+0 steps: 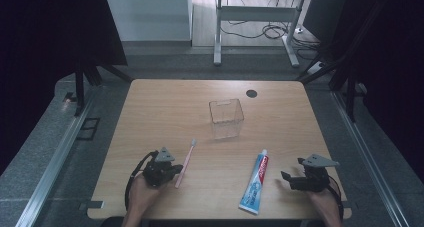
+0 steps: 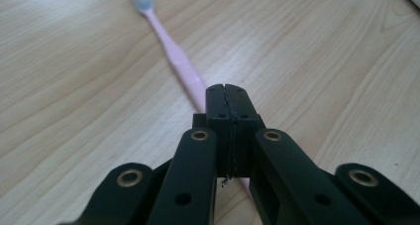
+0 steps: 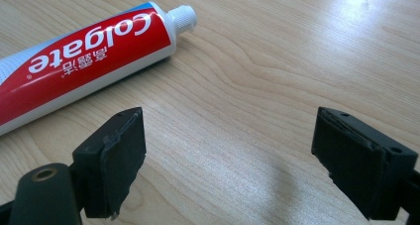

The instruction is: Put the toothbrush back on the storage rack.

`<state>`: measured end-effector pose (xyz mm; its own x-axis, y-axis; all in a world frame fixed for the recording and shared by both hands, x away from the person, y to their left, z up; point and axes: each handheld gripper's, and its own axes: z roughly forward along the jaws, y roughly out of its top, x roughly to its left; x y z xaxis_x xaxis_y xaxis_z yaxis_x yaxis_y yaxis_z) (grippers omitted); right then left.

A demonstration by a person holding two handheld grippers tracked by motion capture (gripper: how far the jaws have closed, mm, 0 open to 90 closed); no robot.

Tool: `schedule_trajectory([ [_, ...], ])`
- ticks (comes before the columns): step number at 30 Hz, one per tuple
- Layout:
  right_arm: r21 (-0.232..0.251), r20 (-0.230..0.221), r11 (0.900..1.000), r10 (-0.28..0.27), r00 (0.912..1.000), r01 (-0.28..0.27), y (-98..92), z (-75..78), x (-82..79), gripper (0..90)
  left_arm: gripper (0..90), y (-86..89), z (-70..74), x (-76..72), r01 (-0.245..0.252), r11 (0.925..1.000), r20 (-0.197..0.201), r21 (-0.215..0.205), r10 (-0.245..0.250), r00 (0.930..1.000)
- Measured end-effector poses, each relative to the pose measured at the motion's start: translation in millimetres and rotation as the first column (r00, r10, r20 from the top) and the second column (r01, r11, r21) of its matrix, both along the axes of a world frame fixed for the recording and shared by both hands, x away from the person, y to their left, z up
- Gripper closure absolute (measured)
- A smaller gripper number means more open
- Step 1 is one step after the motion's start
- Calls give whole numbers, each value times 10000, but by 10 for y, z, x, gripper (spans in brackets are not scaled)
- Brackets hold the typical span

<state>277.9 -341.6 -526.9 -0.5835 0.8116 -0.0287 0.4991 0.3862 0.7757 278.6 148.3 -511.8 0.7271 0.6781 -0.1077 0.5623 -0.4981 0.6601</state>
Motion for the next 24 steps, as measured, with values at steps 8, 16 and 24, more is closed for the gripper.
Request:
schedule_trajectory([
  [8, -11, -33, 10000, 57, 10000, -57, 3, -7, 4, 135, 896, -141, -66, -6, 364, 9990, -258, 267, -357, 9990],
  [16, -35, -74, 9999, 95, 9999, -95, 5, -9, 6, 138, 896, -137, -118, 9, 258, 9992, -502, 304, -243, 9984],
  [24, -62, -81, 10000, 9, 10000, -10, -15, -11, 9, 136, 895, -73, -125, 28, 50, 9989, -595, 459, -22, 9982],
])
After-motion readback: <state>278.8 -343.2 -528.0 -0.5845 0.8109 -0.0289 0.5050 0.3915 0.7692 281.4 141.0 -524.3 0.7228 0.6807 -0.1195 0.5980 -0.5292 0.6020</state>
